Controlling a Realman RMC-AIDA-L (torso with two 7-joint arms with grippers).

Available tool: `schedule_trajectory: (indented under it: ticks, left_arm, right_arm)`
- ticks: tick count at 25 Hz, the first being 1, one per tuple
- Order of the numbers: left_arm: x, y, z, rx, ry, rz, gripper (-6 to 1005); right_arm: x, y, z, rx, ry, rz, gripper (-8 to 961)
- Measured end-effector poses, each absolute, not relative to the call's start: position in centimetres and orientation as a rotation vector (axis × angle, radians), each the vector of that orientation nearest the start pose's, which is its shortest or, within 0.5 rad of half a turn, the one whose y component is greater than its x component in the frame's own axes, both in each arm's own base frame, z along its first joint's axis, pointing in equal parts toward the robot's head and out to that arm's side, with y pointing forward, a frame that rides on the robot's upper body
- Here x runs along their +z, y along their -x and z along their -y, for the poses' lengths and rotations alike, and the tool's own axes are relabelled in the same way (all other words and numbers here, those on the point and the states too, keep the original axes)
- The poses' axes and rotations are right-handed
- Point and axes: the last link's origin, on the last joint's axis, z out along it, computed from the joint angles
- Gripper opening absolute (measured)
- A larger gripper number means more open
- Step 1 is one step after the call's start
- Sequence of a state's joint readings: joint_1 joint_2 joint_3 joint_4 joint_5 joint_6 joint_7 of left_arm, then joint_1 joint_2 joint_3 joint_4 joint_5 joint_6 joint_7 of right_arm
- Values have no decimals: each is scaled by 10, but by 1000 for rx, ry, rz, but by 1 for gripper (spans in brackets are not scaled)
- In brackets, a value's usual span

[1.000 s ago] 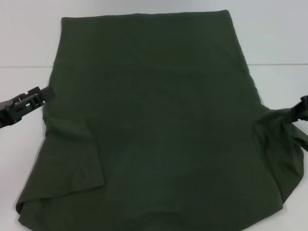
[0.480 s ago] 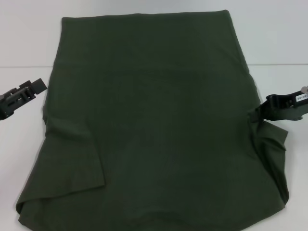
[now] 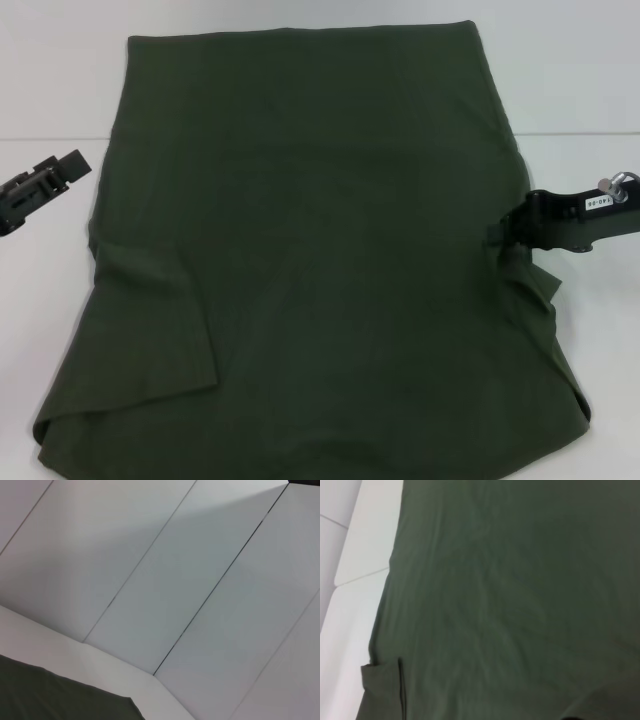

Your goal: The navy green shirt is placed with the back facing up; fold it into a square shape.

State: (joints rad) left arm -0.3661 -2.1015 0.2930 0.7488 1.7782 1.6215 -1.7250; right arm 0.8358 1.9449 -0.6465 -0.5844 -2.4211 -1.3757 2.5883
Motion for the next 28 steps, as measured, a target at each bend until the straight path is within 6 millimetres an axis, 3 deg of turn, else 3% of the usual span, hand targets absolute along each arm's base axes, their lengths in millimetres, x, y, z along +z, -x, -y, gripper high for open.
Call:
schedule_trajectory:
  ticks: [2, 8, 12, 17, 18, 22, 28]
  left_arm:
    - [87, 315, -302, -1214, 2004, 1107, 722]
    - [87, 317, -302, -1209, 1992, 1111, 722]
    - [87, 318, -303, -1202, 1982, 1115, 721]
    - [93, 322, -302, -1193, 1977, 1156, 721]
    - [95, 324, -302, -1186, 1981, 1186, 721]
    - [102, 334, -295, -1125, 2007, 1424, 722]
    - [114, 356, -263, -996, 1916, 1888, 723]
  right_arm:
    - [29, -242, -417, 313, 2175, -1866, 26]
    - [25, -242, -420, 432, 2110, -1934, 215]
    - [34, -233, -423, 553, 2145, -1899, 354]
    - [58, -238, -421, 368, 2216, -1813, 579]
    - [63, -240, -420, 318, 2226, -1803, 626]
    - [81, -248, -411, 252, 2234, -1774, 626]
    - [92, -248, -411, 267, 2236, -1730, 627]
